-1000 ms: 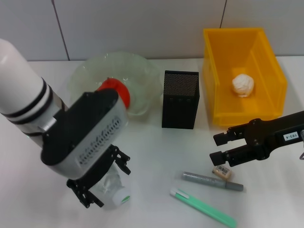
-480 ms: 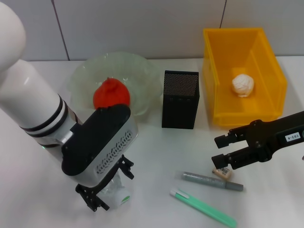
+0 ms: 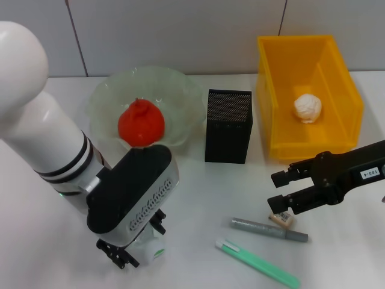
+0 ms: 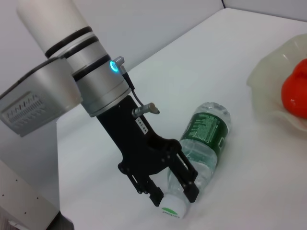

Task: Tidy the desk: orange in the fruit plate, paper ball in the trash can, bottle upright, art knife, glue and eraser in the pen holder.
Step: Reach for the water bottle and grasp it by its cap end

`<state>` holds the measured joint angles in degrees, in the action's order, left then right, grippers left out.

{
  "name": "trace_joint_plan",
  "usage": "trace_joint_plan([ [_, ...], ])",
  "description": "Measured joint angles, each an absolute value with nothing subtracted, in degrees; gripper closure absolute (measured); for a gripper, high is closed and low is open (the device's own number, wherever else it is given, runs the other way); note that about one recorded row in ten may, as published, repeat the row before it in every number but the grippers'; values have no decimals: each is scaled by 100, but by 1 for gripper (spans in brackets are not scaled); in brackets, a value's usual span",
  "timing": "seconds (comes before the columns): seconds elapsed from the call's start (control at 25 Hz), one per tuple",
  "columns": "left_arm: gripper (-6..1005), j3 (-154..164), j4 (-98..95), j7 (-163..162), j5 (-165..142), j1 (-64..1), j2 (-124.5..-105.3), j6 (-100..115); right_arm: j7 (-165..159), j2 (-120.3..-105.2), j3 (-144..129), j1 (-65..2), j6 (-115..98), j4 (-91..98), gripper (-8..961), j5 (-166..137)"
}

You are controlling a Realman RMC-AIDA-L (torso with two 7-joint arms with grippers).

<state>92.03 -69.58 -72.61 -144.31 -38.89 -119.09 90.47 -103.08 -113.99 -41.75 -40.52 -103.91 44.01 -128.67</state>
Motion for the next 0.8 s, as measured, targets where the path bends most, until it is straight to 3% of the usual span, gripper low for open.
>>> trace_joint_plan([
  [0.64, 360, 9477, -6941, -7356, -14451, -3835, -11909, 8790, -10295, -11343, -4182, -4054, -10374, 4385, 171, -12885],
  [0.8, 508, 9520, -6941, -7393, -14446, -3823, -11909, 8788, -10293, -11331, -4204, -4058, -10372, 4368, 171, -12885],
])
